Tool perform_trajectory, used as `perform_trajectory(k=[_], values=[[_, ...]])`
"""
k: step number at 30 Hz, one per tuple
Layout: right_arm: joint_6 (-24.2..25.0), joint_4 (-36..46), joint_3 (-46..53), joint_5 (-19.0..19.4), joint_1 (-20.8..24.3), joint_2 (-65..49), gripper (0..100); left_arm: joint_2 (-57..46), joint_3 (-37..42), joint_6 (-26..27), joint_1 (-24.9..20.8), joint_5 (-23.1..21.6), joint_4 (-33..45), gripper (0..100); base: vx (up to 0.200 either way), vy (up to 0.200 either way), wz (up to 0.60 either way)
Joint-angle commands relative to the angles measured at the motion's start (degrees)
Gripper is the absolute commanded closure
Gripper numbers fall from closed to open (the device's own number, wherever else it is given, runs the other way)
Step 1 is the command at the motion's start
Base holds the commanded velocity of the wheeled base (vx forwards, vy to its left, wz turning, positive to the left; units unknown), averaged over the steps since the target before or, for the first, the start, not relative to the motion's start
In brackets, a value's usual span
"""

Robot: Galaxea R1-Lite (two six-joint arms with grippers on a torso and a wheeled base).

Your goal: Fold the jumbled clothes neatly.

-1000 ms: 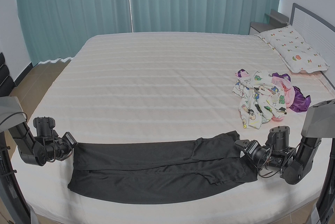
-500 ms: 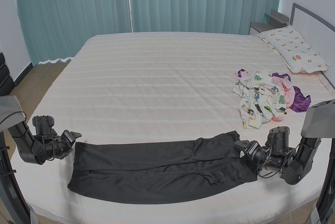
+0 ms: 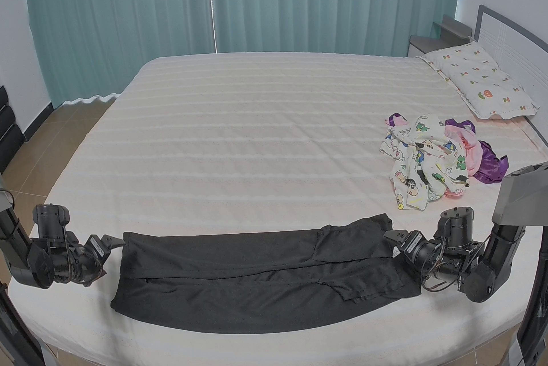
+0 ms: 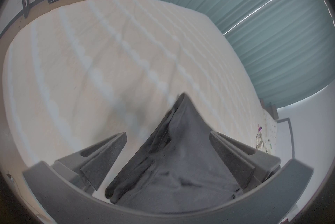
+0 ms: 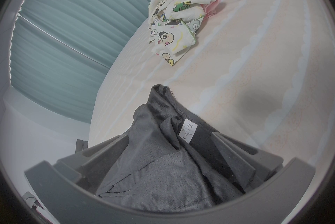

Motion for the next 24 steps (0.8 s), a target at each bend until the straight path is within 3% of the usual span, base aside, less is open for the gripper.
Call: perform_trajectory(k=[1,6,11,24], values=[[-0.09,-0.01,0.53,-0.01,0.04,0.06,0,-2.27,7.72,5.11,0.57,-0.61,0.11,0,0.0,0.0,0.0],[0.0,-0.01,0.62,-0.01,0.3,0.15,0,-2.8,11.41,10.83,1.1,-1.31,-0.24,0,0.0,0.0,0.0],[-0.09,-0.01,0.8,-0.01,0.57,0.06,0,-3.07,12.38,11.18,1.1,-3.42,-0.24,0,0.0,0.0,0.0],[-0.09,-0.01,0.8,-0.01,0.66,0.15,0,-1.22,12.38,11.18,0.75,-3.69,-0.33,0,0.0,0.0,0.0]])
